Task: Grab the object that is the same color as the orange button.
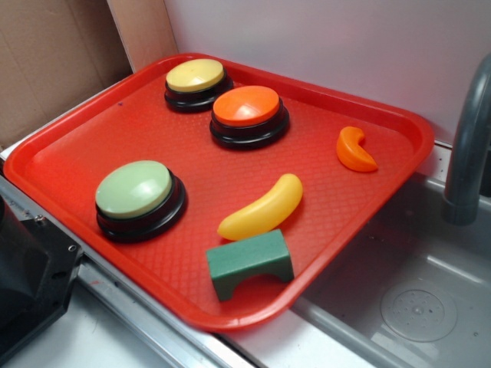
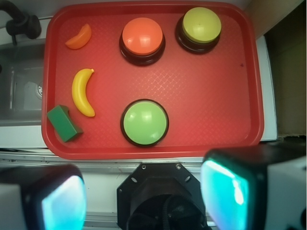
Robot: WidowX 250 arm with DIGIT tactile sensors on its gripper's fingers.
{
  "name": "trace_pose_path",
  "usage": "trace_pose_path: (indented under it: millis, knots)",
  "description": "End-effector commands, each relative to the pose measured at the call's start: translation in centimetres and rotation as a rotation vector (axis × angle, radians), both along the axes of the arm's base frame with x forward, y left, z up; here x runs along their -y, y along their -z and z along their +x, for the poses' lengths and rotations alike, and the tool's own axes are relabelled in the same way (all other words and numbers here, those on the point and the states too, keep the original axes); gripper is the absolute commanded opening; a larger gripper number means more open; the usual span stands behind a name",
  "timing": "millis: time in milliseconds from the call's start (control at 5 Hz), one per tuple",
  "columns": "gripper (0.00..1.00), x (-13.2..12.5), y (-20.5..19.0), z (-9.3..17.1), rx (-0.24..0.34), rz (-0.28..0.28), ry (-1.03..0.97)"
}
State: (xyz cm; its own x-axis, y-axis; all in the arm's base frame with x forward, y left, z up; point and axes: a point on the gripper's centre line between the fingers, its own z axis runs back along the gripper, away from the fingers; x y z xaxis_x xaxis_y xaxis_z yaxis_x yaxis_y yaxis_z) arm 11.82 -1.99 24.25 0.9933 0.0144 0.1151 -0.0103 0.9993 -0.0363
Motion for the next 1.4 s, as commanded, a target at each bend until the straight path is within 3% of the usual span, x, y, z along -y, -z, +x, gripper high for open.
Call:
trace_pose_path:
  millis: [0, 200, 400, 800, 1200]
  knots:
    - [1.0, 0.0, 0.0, 0.0, 0.0, 0.0, 0.0]
    - [1.0, 3.8, 0.9, 3.2, 0.17, -0.06, -0.04]
    - [1.0, 6.6, 2.4, 6.2, 0.212, -0.077, -0.133]
    - [1.0, 10.7, 6.7, 12.9, 0.3, -0.034, -0.378]
    - [1.0, 11.1, 12.7, 16.7, 0.329, 0.076, -0.558]
